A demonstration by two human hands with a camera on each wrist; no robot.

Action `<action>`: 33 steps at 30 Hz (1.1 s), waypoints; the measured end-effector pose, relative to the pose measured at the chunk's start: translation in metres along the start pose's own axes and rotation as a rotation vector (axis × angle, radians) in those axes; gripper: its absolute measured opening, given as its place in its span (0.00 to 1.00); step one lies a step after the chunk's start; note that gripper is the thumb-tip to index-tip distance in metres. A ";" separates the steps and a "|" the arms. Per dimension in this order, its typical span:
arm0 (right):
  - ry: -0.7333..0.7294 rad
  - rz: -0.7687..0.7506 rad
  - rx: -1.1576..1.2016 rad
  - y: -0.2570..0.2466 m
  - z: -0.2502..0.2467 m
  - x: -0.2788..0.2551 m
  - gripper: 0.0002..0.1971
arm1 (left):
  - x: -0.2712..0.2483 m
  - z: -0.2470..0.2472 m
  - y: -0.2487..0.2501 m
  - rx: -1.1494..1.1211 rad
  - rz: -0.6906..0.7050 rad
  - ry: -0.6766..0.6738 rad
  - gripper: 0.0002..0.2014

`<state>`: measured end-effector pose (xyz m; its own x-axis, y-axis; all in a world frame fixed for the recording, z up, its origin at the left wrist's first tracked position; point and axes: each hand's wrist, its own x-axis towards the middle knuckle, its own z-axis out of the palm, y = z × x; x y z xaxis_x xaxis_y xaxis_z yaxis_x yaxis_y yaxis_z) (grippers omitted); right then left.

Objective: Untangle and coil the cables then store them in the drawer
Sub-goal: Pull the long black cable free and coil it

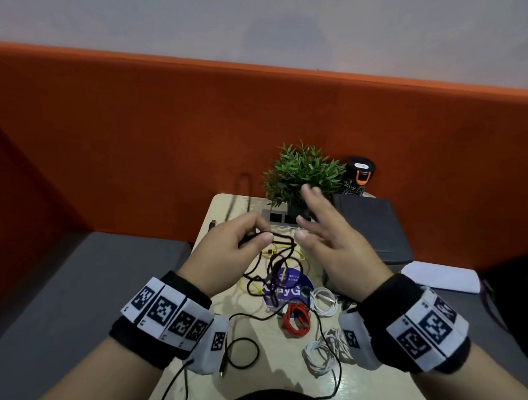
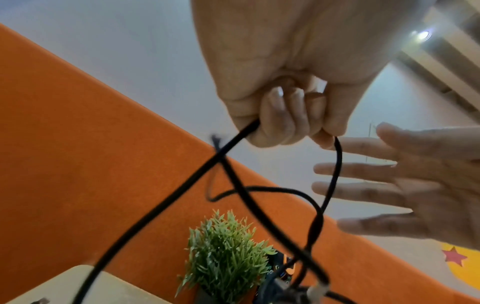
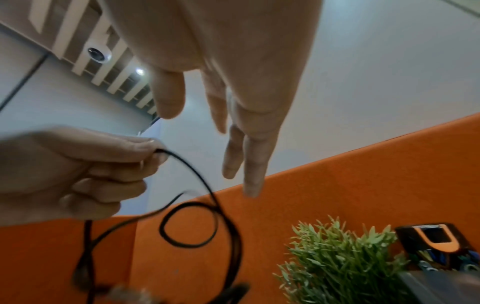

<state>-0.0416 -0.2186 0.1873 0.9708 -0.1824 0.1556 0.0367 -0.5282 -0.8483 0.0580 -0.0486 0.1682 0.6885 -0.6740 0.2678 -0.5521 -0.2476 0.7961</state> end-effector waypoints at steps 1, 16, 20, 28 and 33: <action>-0.022 -0.027 -0.053 0.000 0.004 0.000 0.28 | 0.001 -0.001 0.003 -0.030 0.019 0.022 0.03; 0.507 0.071 0.335 0.017 -0.037 0.034 0.14 | 0.006 -0.040 -0.012 -0.451 -0.149 0.043 0.10; 0.376 0.102 0.144 0.022 -0.029 0.033 0.11 | 0.006 -0.040 0.000 -0.684 -0.146 0.074 0.13; 0.031 -0.164 -0.152 -0.017 0.005 0.019 0.24 | 0.016 -0.015 0.020 -0.656 -0.113 -0.075 0.16; 0.113 -0.131 -0.099 -0.011 0.005 0.027 0.08 | 0.020 -0.014 0.022 -0.591 -0.080 -0.085 0.11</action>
<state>-0.0144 -0.2139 0.1985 0.9265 -0.1958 0.3214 0.1316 -0.6315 -0.7641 0.0659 -0.0577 0.1981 0.6638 -0.7284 0.1694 -0.1284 0.1121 0.9854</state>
